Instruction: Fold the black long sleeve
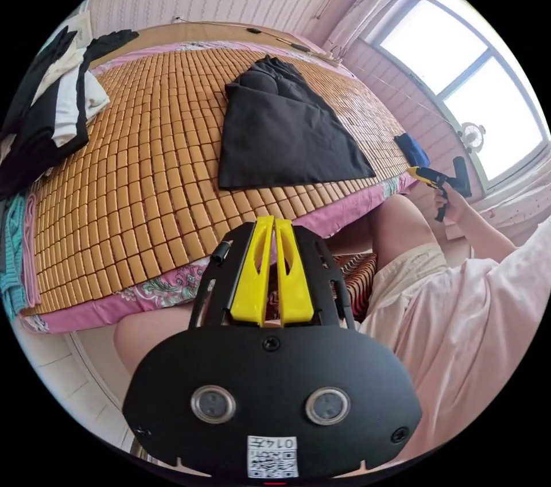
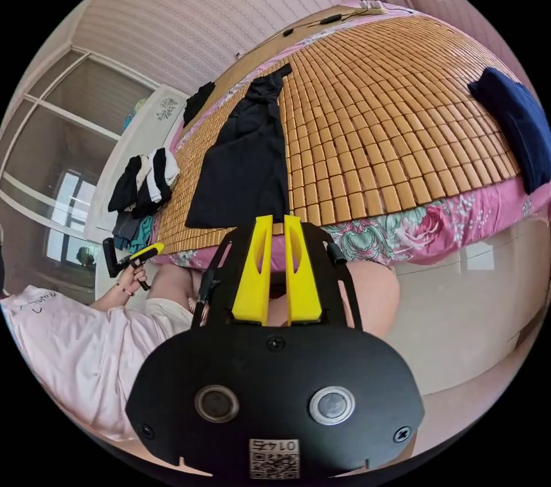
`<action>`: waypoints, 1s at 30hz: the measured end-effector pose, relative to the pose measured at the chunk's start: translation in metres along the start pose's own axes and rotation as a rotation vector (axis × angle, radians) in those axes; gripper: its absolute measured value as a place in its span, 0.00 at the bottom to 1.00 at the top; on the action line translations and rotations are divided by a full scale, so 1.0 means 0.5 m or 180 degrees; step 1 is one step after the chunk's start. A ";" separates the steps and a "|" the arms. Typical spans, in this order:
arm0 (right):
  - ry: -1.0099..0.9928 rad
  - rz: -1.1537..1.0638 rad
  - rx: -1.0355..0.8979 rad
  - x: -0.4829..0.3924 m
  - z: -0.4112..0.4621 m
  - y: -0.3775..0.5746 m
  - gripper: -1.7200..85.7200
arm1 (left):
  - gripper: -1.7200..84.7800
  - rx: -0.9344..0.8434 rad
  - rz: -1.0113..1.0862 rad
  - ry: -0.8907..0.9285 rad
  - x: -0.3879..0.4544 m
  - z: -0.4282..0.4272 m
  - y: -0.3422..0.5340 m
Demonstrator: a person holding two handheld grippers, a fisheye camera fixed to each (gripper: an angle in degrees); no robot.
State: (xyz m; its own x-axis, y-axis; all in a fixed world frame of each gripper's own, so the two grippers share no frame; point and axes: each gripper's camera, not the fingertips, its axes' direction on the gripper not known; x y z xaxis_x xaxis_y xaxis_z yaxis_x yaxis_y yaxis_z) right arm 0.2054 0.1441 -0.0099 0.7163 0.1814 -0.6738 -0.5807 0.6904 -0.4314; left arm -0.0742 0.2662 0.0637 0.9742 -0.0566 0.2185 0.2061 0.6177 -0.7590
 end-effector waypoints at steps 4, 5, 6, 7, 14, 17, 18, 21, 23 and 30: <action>0.0453 -0.0289 -0.0288 -0.097 0.146 -0.094 0.12 | 0.06 0.0240 -0.0306 -0.0041 -0.048 0.017 -0.057; 0.0539 -0.0304 -0.0297 -0.107 0.166 -0.103 0.12 | 0.07 0.0286 -0.0424 -0.0019 -0.065 0.029 -0.076; 0.0710 -0.0328 -0.0314 -0.125 0.205 -0.117 0.11 | 0.08 0.0322 -0.0505 -0.0006 -0.079 0.043 -0.095; 0.0902 -0.0398 -0.0315 -0.145 0.241 -0.127 0.10 | 0.09 0.0341 -0.0521 -0.0011 -0.083 0.049 -0.103; 0.1394 -0.0605 -0.0593 -0.187 0.396 -0.123 0.05 | 0.14 0.0248 -0.0397 -0.0362 -0.077 0.123 -0.158; 0.1298 -0.0411 -0.0588 -0.165 0.384 -0.121 0.03 | 0.14 0.0235 -0.0310 -0.0521 -0.062 0.131 -0.165; 0.1350 -0.0302 -0.0527 -0.153 0.368 -0.117 0.02 | 0.14 0.0200 -0.0299 -0.0470 -0.060 0.138 -0.168; 0.1404 -0.0182 -0.0546 -0.126 0.349 -0.102 0.02 | 0.14 0.0109 -0.0305 -0.0456 -0.058 0.157 -0.173; 0.1284 -0.0259 -0.0462 -0.137 0.347 -0.095 0.03 | 0.15 0.0050 -0.0302 -0.0479 -0.056 0.168 -0.176; 0.1227 -0.0425 -0.0465 -0.221 0.449 -0.107 0.11 | 0.12 -0.0214 -0.0481 -0.0481 -0.061 0.193 -0.194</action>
State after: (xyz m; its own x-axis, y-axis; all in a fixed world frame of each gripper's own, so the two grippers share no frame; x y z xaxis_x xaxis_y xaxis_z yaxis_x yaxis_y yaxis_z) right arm 0.2444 0.2444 0.2223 0.6080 -0.1967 -0.7692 -0.5613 0.5786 -0.5917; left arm -0.1330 0.2841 0.1898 0.9080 -0.0232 0.4184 0.3592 0.5571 -0.7487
